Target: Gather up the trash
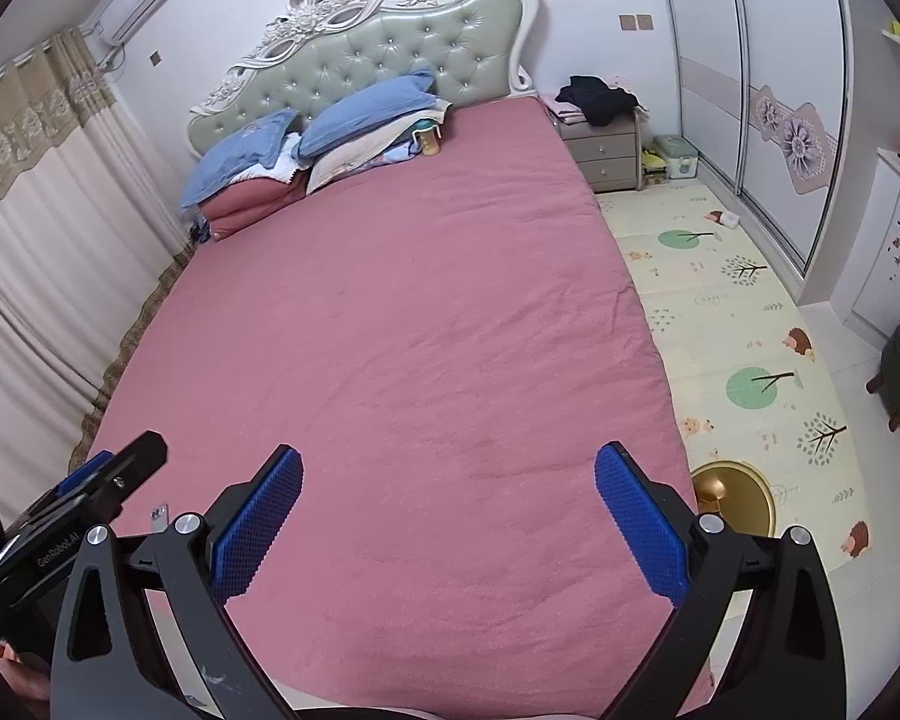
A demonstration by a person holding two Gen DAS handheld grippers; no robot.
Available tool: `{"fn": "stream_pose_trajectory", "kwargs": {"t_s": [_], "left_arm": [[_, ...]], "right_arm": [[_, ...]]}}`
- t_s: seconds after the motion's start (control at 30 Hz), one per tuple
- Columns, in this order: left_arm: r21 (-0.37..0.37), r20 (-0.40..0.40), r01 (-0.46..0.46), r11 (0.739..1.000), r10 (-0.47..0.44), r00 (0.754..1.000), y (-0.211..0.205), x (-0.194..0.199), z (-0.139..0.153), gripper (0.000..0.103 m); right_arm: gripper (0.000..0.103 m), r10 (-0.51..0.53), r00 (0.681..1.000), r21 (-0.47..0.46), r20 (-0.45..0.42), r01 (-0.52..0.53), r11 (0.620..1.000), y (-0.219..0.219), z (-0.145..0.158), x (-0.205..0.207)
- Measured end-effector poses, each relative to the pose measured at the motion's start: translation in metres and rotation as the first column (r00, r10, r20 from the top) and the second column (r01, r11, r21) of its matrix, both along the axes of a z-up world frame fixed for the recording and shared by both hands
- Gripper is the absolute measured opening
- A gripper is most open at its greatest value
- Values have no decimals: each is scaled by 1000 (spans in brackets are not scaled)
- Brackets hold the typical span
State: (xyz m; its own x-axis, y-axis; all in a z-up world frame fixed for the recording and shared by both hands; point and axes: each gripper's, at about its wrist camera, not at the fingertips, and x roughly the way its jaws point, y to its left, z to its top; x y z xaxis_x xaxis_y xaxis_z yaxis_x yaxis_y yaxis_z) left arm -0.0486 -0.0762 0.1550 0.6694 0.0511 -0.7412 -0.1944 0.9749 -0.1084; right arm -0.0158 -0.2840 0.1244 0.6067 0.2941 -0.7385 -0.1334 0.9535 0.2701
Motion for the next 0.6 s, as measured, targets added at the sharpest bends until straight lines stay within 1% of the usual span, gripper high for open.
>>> {"fn": "stream_pose_trajectory", "kwargs": {"t_s": [0.1, 0.3, 0.37, 0.5, 0.6], "left_arm": [[6, 2, -4, 1000, 4, 1000, -2, 2, 1, 99], [-49, 4, 17, 999, -16, 1000, 0, 3, -1, 99], [-42, 2, -2, 999, 2, 1000, 1, 3, -3, 99], [-69, -8, 0, 998, 0, 1000, 3, 5, -5, 99], [-74, -28, -15, 997, 13, 1000, 6, 6, -9, 99]], "right_arm": [[94, 8, 1000, 1, -9, -8, 1000, 1, -2, 1], [94, 53, 999, 2, -13, -53, 999, 9, -2, 0], [94, 64, 998, 4, -11, -64, 998, 11, -1, -1], [94, 77, 997, 20, -11, -76, 997, 11, -2, -2], [94, 74, 997, 34, -3, -74, 997, 8, -1, -3]]}}
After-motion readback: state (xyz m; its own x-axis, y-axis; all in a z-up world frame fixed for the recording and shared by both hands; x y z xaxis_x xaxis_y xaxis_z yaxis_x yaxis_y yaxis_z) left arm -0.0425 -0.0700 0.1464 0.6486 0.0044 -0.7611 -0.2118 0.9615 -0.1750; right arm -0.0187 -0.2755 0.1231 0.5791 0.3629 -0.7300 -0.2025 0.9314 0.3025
